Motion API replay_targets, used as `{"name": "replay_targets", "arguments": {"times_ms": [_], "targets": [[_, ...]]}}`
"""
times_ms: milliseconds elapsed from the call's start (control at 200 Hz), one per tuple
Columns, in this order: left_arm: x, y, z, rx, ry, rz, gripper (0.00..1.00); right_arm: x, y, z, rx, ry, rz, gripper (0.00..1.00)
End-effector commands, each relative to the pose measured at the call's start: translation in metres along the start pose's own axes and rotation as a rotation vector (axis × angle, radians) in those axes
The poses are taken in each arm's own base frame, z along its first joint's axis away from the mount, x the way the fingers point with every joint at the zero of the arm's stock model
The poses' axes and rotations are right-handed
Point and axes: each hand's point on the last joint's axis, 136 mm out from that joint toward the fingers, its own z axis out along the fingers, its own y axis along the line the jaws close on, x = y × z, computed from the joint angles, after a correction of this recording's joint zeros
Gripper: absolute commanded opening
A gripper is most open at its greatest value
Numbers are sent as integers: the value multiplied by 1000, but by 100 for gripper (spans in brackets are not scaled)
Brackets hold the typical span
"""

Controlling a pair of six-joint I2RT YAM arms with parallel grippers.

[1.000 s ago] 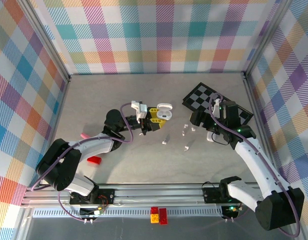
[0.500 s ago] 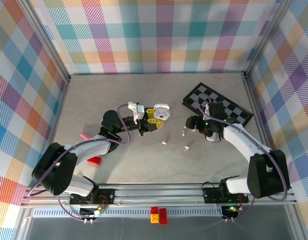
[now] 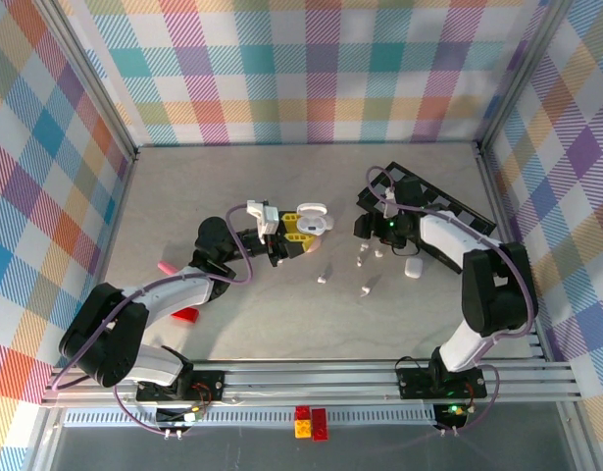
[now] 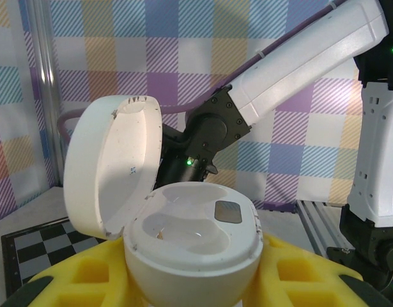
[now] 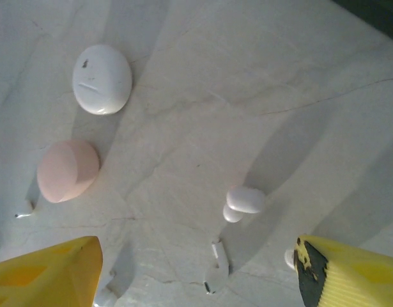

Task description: Insert the wireless bluetooth earbuds into the charging case

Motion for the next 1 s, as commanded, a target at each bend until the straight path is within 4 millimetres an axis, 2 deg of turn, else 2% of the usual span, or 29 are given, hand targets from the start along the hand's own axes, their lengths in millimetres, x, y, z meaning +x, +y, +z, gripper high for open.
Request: {"name": "replay_targets", "arguments": {"times_ms": [0,95,210,435,680,795,910,995], "targets": [[-11,-2,-6,-7,-24,46,35,8,-13,6,66,31,20,78],[-10,-1,-6,-4,-21,43,35,12,-18,15,66,51,34,78],[-10,-1,-6,-2,-19,43,34,17,-14,22,26,72,40,78],[-11,-1,-7,0,-21,46,34,36,-7,24,-41,128,34,76],[-13,-2,-7,4,-21,46,34,61,-2,9,-63,159,18,72],[-13,-2,-7,4,-21,47,34,70,6,0,-96,168,13,70],[-14,-3,-8,5,-22,47,34,70,8,-9,-94,137,-2,69],[-15,-4,-8,5,-23,49,34,65,1,-12,-53,101,4,69]]}}
